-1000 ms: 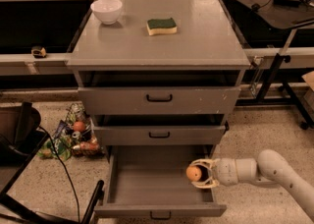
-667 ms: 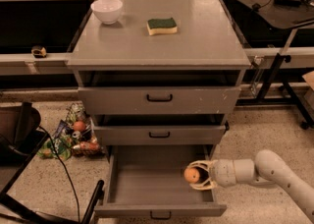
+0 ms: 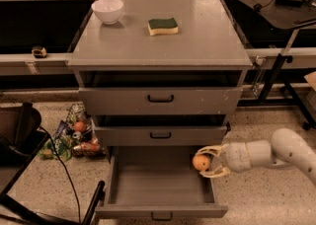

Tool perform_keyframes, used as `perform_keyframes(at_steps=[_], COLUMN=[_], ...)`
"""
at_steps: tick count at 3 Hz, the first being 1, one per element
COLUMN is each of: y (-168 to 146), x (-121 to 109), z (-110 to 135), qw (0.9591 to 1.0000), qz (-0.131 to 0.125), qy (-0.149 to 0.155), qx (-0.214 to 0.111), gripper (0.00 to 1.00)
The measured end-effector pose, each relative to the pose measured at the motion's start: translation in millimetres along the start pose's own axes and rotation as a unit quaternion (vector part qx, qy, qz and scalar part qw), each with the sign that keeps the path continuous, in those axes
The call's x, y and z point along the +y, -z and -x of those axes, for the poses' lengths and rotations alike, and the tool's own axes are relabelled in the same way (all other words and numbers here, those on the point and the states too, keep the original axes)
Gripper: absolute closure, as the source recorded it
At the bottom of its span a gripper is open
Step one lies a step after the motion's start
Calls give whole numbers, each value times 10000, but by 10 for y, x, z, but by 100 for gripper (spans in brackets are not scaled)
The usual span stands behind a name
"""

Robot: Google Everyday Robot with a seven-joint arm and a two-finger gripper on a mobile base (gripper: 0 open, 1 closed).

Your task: Pick orange from bottom drawer and place on counter

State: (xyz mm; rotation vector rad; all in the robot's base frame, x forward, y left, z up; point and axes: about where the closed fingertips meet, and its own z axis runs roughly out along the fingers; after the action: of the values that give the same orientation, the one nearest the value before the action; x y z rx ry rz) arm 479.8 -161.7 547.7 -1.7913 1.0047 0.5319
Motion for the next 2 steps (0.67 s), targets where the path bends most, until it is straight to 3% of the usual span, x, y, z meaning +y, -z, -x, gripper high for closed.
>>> perform_keyframes(at_steps=[1, 2], y=[499, 939], x=[-497, -1022], z=[393, 873], qw=[9973, 9866], qz=[262, 467], qy=[393, 992], qx=[555, 1205], gripper=[100, 100])
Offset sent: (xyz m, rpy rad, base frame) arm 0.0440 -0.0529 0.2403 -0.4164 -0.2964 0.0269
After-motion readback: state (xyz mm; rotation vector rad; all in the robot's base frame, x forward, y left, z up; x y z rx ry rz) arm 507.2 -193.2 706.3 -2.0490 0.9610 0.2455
